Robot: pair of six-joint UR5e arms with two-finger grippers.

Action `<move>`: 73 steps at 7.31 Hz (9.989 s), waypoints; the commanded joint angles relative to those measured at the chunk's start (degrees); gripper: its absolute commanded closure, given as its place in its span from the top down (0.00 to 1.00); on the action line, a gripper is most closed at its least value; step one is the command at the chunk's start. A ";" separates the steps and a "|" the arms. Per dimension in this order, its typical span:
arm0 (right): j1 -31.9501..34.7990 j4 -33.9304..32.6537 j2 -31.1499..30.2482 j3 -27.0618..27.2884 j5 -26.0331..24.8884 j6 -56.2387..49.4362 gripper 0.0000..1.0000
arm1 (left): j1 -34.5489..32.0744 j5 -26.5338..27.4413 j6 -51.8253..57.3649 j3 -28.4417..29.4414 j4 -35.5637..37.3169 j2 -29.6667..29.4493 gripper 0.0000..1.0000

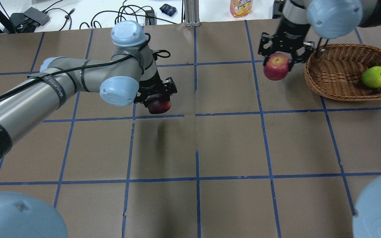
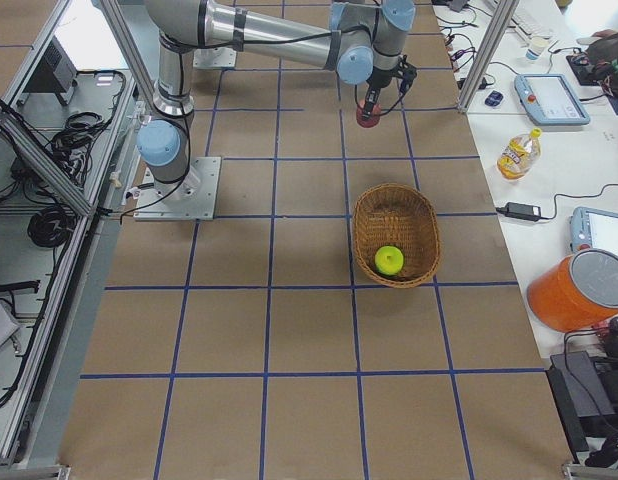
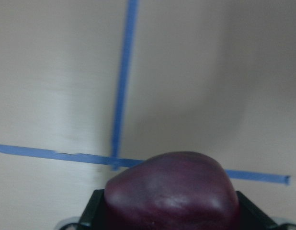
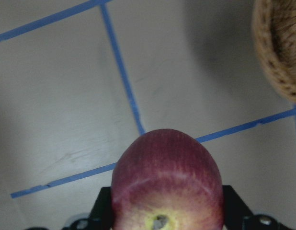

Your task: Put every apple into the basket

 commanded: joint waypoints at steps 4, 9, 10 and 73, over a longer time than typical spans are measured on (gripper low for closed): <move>-15.66 -15.37 8.56 0.32 -6.79 -32.31 0.00 | -8.49 -1.76 -11.09 -0.06 5.39 -3.39 1.00; -19.80 -17.60 12.44 1.82 -7.23 -39.88 0.29 | -8.14 -2.55 -5.49 5.29 -4.40 7.56 1.00; -19.80 -17.52 12.62 2.17 -7.14 -38.92 0.64 | -7.53 -1.51 1.06 5.47 -11.94 11.51 1.00; 6.57 8.88 -24.55 13.15 -2.22 -2.26 1.00 | 12.95 1.84 27.85 6.61 -36.54 27.73 1.00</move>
